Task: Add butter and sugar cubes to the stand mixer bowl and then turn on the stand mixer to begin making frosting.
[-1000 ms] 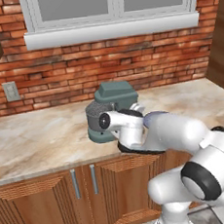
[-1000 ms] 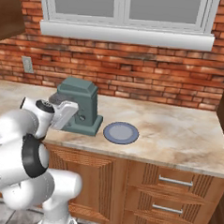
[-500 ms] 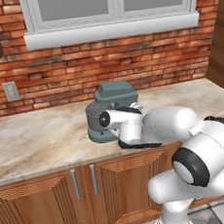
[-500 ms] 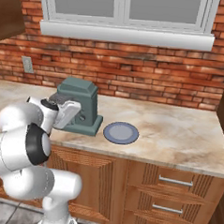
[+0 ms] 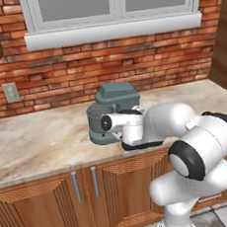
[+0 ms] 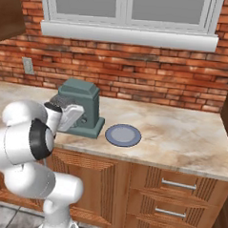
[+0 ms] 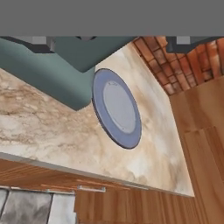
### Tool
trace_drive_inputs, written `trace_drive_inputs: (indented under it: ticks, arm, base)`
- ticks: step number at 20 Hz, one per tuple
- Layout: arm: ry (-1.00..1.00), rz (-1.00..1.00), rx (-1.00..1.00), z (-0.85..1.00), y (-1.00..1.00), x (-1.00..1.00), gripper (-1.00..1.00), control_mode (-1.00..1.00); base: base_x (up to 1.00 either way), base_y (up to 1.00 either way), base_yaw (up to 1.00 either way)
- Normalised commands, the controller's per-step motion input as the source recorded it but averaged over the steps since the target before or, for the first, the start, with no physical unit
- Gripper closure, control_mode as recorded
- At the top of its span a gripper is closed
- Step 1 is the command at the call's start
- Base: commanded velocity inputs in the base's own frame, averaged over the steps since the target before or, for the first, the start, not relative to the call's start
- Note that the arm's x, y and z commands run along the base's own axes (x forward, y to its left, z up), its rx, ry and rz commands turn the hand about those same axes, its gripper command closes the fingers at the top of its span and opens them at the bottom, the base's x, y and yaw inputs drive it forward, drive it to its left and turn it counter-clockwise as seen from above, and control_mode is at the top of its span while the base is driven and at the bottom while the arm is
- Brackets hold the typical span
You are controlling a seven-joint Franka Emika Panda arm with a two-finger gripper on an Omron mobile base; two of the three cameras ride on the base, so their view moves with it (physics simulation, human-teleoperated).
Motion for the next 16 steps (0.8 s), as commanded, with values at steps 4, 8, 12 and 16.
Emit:
trace_drive_inputs:
  ticks: [4, 8, 12, 16]
  arm:
    - [-0.03, 0.00, 0.00, -0.18, -0.04, 0.16, -1.00, -1.00]
    - [-0.02, 0.00, 0.01, -0.06, 0.00, 0.14, -1.00, -1.00]
    - [-0.02, 0.00, 0.02, 0.00, 0.00, 0.15, -1.00, -1.00]
    - [-0.01, 0.00, 0.02, -0.02, 0.00, 0.22, -1.00, -1.00]
  base:
    - [0.00, 0.00, 0.00]
    - [0.00, 0.00, 0.00]
    - [0.00, 0.00, 0.00]
    - [0.00, 0.00, 0.00]
